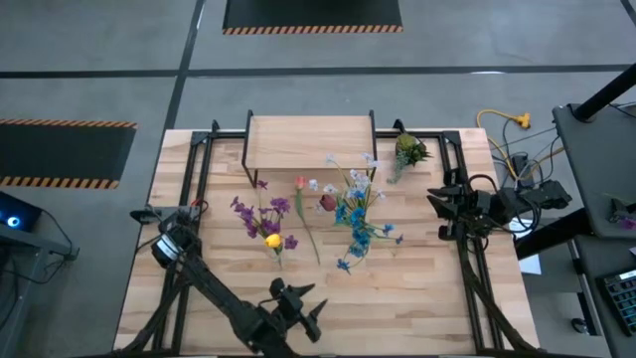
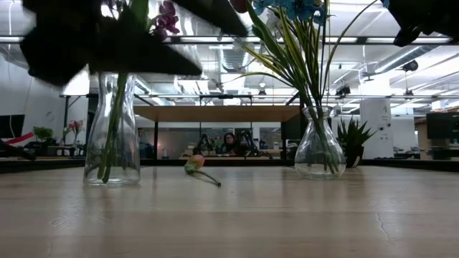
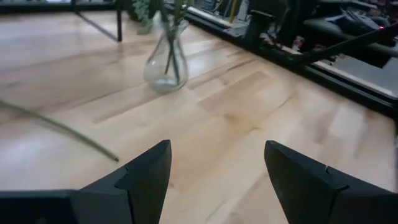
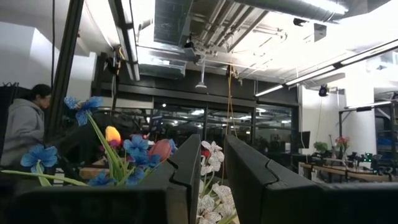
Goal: Pick and place flowers into a vace then onto a shelf
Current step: Put the pink tulip into the left crystal vase
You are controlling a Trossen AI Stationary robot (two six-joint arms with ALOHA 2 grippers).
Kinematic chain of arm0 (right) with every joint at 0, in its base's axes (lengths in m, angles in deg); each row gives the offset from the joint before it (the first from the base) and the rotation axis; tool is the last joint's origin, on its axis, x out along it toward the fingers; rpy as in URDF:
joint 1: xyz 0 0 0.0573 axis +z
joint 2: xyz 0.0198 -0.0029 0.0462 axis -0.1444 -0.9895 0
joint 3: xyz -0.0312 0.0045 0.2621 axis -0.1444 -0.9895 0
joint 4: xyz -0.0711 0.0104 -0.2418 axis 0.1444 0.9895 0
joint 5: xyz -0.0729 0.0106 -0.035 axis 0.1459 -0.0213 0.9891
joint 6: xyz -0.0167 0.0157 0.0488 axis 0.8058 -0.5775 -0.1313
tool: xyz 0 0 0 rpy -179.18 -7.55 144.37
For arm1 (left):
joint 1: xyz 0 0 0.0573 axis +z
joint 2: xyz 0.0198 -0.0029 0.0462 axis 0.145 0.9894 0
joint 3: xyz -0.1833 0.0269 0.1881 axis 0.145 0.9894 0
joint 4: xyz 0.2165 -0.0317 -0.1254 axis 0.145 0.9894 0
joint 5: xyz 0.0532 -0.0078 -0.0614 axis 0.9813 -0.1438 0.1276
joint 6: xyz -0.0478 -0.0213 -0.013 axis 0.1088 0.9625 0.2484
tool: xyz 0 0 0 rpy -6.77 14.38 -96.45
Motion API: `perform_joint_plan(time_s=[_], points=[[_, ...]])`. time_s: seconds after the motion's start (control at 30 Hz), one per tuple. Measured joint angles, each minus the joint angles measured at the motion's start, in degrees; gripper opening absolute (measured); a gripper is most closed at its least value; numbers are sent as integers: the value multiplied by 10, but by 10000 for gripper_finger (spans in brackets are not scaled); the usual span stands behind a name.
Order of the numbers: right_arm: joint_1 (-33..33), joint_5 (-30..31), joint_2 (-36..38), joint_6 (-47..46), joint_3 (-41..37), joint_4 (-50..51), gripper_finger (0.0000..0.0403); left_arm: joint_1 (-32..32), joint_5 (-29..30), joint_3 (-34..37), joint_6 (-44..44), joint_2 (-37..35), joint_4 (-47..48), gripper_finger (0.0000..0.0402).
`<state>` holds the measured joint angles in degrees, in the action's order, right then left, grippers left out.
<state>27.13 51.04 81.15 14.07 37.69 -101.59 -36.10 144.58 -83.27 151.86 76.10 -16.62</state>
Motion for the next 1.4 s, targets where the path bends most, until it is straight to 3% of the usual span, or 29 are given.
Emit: perform_joint_plan(time_s=[0.3, 0.57, 0.8, 1.23, 1.4], points=[[0, 0, 0, 13, 0, -1, 63, 46, 2, 78, 7, 0, -104, 242], [0, 0, 0, 15, 0, -1, 63, 93, -3, 81, 21, 0, -104, 242], [0, 0, 0, 15, 0, -1, 63, 120, -45, 81, 70, 0, -104, 242], [0, 0, 0, 15, 0, -1, 63, 139, -66, 73, 77, -1, -90, 242], [0, 0, 0, 15, 0, -1, 63, 141, -66, 73, 125, -1, -41, 242]])
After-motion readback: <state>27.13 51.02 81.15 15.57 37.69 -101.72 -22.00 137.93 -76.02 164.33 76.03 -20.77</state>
